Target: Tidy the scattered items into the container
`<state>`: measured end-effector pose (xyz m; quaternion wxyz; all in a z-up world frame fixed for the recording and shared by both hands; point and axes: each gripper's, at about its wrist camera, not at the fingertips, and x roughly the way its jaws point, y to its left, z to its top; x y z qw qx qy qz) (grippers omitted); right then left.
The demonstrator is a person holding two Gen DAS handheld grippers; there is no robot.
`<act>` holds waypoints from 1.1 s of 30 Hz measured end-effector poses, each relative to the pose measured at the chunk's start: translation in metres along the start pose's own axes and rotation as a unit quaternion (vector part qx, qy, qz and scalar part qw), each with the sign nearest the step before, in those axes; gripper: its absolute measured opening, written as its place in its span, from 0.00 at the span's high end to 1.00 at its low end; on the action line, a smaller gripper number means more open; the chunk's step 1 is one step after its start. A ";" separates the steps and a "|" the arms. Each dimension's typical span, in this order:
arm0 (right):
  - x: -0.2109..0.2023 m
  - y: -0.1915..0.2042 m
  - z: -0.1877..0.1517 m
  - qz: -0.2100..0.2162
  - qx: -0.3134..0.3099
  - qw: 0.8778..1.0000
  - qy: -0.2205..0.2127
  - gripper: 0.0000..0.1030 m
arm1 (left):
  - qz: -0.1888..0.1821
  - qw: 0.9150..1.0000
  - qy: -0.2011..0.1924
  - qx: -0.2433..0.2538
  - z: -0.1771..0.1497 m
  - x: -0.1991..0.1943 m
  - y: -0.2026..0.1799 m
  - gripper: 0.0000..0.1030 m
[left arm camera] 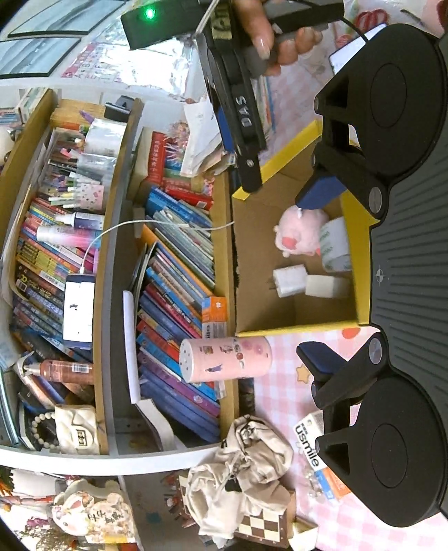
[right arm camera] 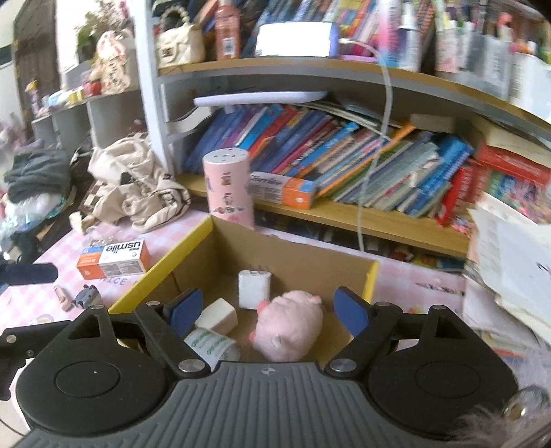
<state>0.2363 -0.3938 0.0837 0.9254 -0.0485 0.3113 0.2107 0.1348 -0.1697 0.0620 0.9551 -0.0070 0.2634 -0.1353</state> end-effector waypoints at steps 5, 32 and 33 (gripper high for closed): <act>-0.022 0.016 -0.017 -0.042 0.017 0.999 -0.020 0.19 | -0.009 1.000 0.005 -0.002 -0.012 -0.015 0.014 0.16; -0.049 0.155 -0.097 -0.122 0.035 0.992 -0.002 0.18 | -0.024 0.999 0.024 -0.004 -0.065 -0.082 0.088 0.16; -0.048 0.160 -0.100 -0.124 0.036 0.992 -0.001 0.18 | -0.021 0.999 0.025 -0.003 -0.067 -0.084 0.091 0.16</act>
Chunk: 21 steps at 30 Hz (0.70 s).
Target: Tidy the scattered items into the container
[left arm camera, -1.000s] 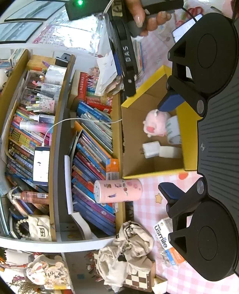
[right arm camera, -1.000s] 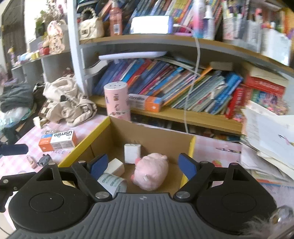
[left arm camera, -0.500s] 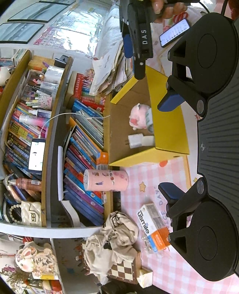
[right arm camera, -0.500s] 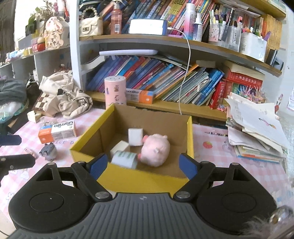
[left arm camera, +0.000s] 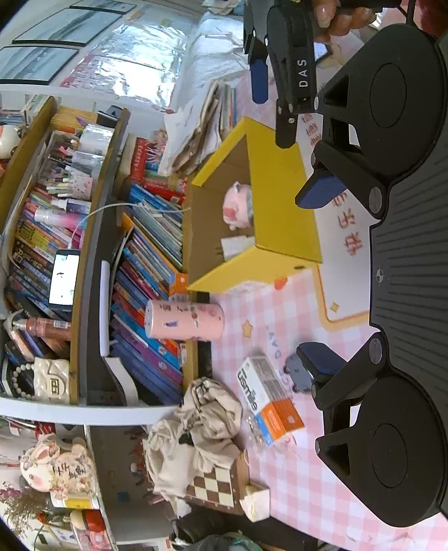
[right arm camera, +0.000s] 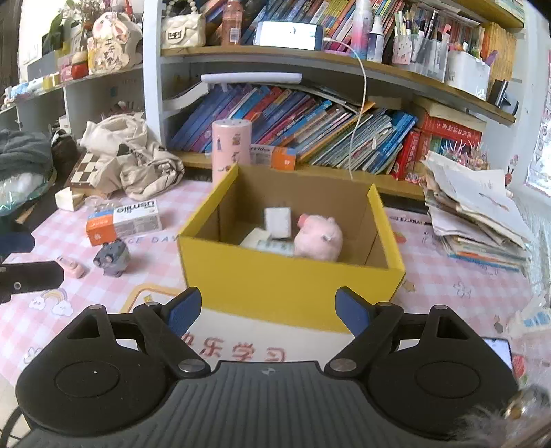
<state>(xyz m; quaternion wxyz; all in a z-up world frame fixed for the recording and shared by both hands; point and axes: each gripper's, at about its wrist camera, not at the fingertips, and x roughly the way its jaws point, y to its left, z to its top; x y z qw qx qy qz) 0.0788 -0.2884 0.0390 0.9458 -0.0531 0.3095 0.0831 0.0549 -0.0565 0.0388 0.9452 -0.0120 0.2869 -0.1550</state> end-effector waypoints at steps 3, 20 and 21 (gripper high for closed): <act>-0.001 0.015 -0.009 -0.007 0.002 1.000 0.003 0.16 | 0.009 1.000 0.001 0.001 -0.006 -0.006 0.008 0.16; -0.008 0.094 -0.025 0.008 -0.025 1.000 0.015 0.11 | 0.034 0.999 -0.001 -0.035 -0.038 -0.042 0.051 0.15; -0.008 0.098 -0.025 0.009 -0.029 0.999 0.016 0.11 | 0.035 0.999 -0.002 -0.038 -0.039 -0.044 0.053 0.15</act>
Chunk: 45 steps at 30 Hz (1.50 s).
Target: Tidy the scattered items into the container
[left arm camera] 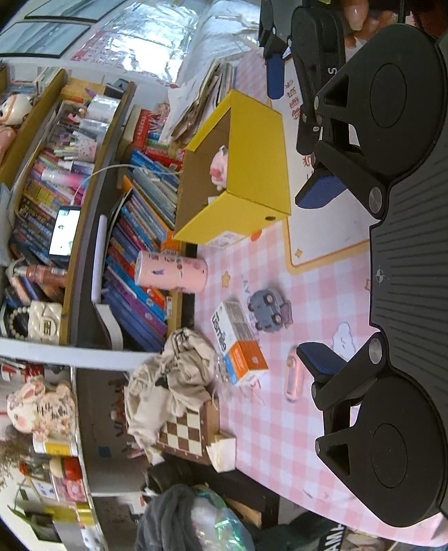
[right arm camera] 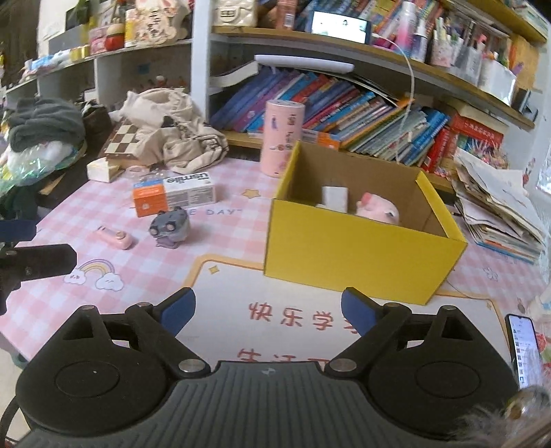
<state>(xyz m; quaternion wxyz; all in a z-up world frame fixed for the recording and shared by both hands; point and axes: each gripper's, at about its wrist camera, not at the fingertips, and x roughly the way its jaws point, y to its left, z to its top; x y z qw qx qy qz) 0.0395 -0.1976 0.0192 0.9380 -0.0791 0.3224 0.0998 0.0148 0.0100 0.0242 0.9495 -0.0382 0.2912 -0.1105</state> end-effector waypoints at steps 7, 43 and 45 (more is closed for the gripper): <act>-0.001 0.021 0.000 0.010 -0.028 1.000 0.004 0.09 | 0.014 1.000 -0.005 -0.009 -0.006 -0.010 0.012 0.08; 0.032 0.059 0.009 0.065 -0.109 0.992 0.019 0.08 | 0.068 0.997 0.013 -0.034 -0.014 0.005 0.028 0.07; 0.037 0.059 0.012 0.070 -0.111 0.991 0.019 0.08 | 0.072 0.997 0.014 -0.036 -0.012 0.008 0.030 0.07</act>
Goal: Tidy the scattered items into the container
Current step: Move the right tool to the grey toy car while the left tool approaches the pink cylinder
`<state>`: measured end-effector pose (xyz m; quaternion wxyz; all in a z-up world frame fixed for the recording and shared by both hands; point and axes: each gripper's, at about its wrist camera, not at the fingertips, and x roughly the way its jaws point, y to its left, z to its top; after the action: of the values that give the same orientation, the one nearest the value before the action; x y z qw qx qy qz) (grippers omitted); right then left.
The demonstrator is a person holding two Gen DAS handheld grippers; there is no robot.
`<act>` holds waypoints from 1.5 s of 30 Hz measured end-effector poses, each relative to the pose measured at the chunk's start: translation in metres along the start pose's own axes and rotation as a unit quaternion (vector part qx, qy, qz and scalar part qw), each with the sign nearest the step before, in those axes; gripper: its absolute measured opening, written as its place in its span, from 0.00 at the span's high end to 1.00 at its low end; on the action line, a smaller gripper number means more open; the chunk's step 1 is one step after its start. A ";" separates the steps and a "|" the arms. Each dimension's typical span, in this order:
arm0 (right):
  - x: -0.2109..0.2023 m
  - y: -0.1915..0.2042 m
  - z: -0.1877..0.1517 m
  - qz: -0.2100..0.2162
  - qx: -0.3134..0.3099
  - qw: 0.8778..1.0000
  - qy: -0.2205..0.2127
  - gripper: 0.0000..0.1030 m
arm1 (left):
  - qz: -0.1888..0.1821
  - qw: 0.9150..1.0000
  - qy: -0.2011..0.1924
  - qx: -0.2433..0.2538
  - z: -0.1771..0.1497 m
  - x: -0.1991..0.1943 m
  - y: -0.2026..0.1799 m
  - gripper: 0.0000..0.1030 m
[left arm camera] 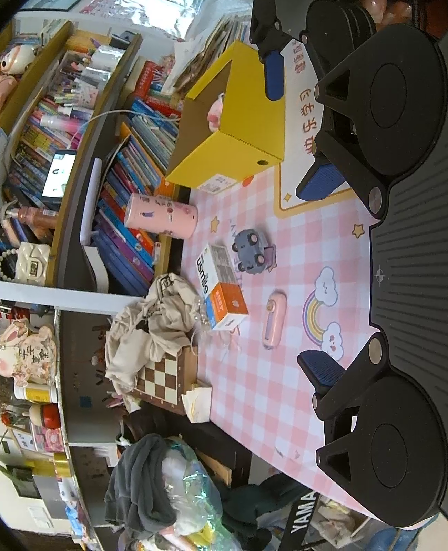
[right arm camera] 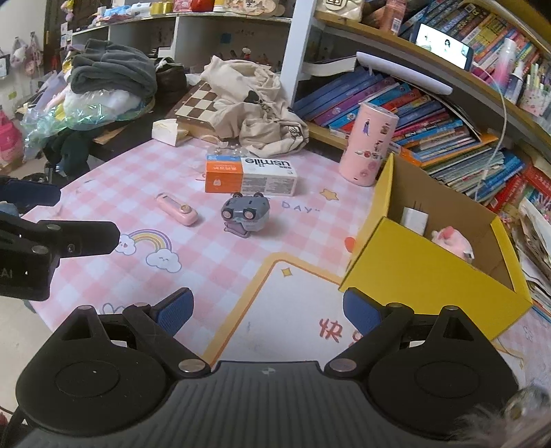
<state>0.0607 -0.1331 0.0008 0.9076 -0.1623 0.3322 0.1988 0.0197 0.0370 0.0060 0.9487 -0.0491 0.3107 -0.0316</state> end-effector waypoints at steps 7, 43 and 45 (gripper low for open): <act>0.016 -0.002 0.007 0.021 -0.012 1.000 0.005 0.08 | 0.014 1.000 0.011 -0.015 0.002 0.014 0.005 0.07; 0.136 -0.014 0.049 0.092 -0.052 0.993 0.043 0.11 | 0.066 0.993 0.090 -0.037 0.031 0.134 0.038 0.07; 0.141 -0.014 0.051 0.094 -0.054 0.993 0.042 0.11 | 0.065 0.993 0.094 -0.028 0.032 0.142 0.037 0.07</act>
<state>0.1941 -0.0880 -0.0537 0.8598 -0.1877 0.3727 0.2942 0.1544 0.0636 -0.0559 0.9135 -0.0526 0.4019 0.0342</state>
